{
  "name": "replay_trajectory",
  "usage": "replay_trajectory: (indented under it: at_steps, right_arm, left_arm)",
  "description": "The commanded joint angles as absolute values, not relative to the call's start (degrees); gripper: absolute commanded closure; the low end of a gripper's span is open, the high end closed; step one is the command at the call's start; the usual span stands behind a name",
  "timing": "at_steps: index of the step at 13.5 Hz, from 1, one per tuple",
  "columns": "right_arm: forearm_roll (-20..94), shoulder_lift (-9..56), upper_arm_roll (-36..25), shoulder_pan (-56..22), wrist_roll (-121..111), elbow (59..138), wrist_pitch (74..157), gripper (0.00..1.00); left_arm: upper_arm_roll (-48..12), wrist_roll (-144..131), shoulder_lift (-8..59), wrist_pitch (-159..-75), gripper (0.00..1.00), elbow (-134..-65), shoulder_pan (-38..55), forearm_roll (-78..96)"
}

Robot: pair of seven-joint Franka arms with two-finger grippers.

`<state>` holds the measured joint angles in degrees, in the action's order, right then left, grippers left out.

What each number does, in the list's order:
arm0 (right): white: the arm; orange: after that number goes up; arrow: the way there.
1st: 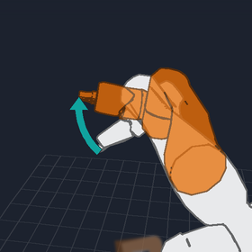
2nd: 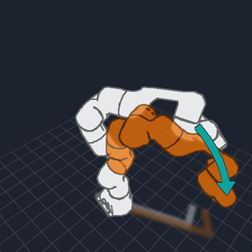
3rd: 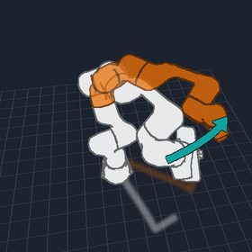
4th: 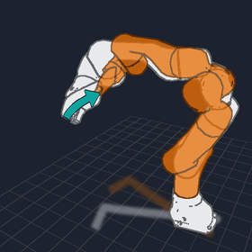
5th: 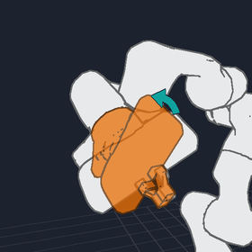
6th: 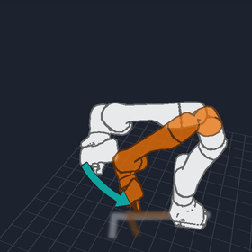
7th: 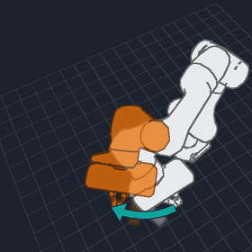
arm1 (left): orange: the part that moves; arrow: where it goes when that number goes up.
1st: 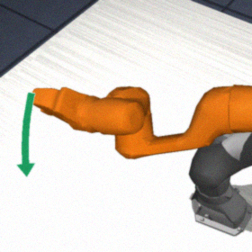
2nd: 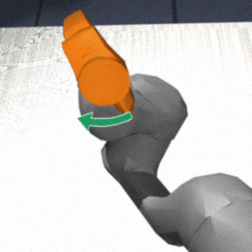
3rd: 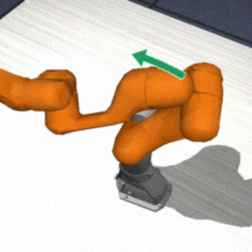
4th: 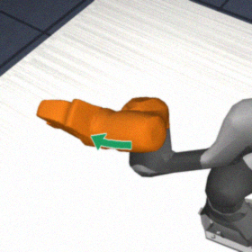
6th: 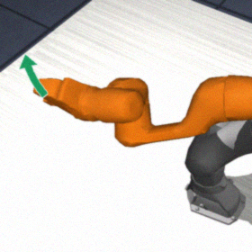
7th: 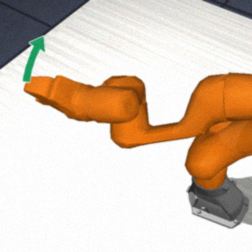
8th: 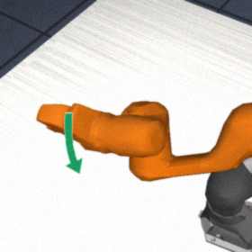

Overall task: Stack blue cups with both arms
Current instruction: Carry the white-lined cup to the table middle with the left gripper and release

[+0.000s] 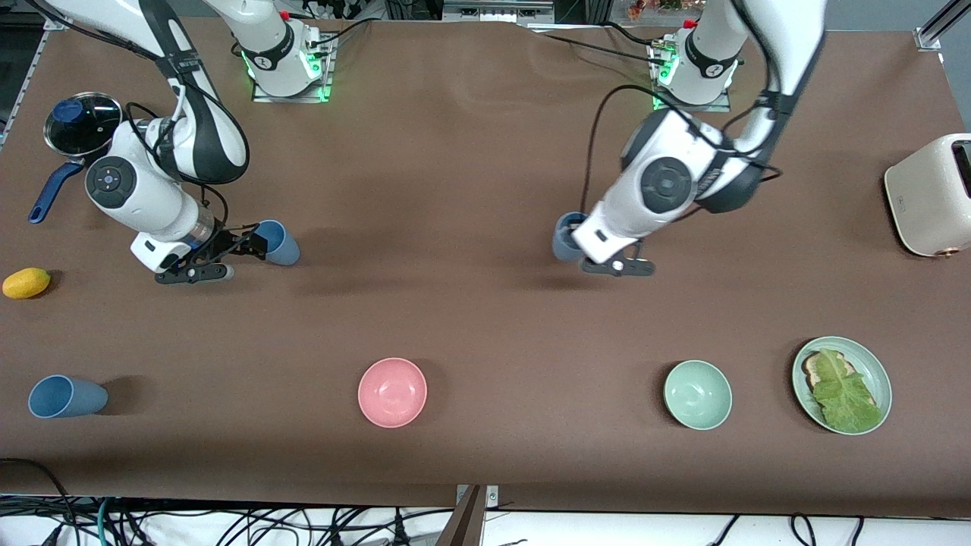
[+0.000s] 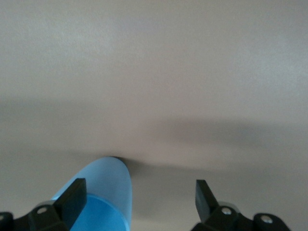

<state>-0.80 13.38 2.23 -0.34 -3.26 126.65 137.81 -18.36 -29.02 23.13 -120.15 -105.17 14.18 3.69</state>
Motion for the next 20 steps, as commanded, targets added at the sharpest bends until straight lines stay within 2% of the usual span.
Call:
replay_trajectory:
  at_steps: [1,5,6,7,8,9,12,14,15,16,17,19,20]
  right_arm:
    - [-0.18,11.17,2.37,-0.26,-2.9,127.79,135.1,0.0]
    - [-0.26,9.67,2.37,-0.26,-2.81,127.71,132.28,0.0]
    - [-0.26,9.06,2.37,-0.35,-1.94,127.71,131.32,0.0]
    - [-0.26,8.7,2.37,-0.35,-1.5,127.79,130.44,0.0]
    - [-0.18,8.79,2.46,-0.26,-1.49,127.88,130.26,0.0]
    - [-0.18,9.22,2.46,-0.26,-1.49,128.23,130.51,0.0]
    - [-0.09,9.84,2.46,-0.26,-1.49,131.82,134.1,0.0]
    - [-0.09,10.72,2.55,-0.26,-1.49,134.46,138.67,0.01]
    - [-0.09,10.98,2.55,-0.26,-1.49,134.91,139.56,0.04]
    - [-0.09,11.25,2.55,-0.26,-1.41,134.83,139.48,0.12]
    - [-0.09,11.34,2.64,-0.26,-1.41,134.74,139.57,0.33]
    - [1.66,11.69,4.29,-0.35,-1.41,134.13,139.48,0.92]
    - [3.5,11.78,5.35,-0.53,-1.49,133.25,139.22,1.0]
  left_arm:
    - [-17.75,-33.3,28.55,-124.61,1.0,-101.6,18.45,5.1]
    - [-17.67,-33.49,30.15,-126.83,1.0,-101.78,20.65,4.92]
    - [-17.67,-33.49,30.06,-126.65,0.97,-101.78,20.48,4.75]
    - [-17.67,-33.4,29.97,-126.48,0.62,-101.78,20.48,4.49]
    - [-17.67,-33.4,29.88,-126.39,0.03,-101.78,20.39,4.4]
    - [-17.75,-33.49,29.27,-126.13,0.0,-101.69,20.39,4.39]
    - [-17.67,-32.96,24.28,-120.09,0.0,-100.73,19.69,4.31]
    - [-17.4,-32.78,22.68,-109.92,0.0,-94.61,18.73,4.22]
    - [-17.14,-32.7,22.76,-103.95,0.0,-89.79,18.55,4.04]
    - [-16.53,-32.7,22.85,-99.71,0.0,-85.39,18.46,3.96]
    - [-16.18,-32.7,22.85,-96.62,0.0,-82.04,16.98,3.87]
    - [-16.17,-30.34,22.76,-93.44,0.0,-78.24,13.29,3.87]
    - [-16.08,-27.36,22.68,-92.04,0.0,-77.53,11.53,3.87]
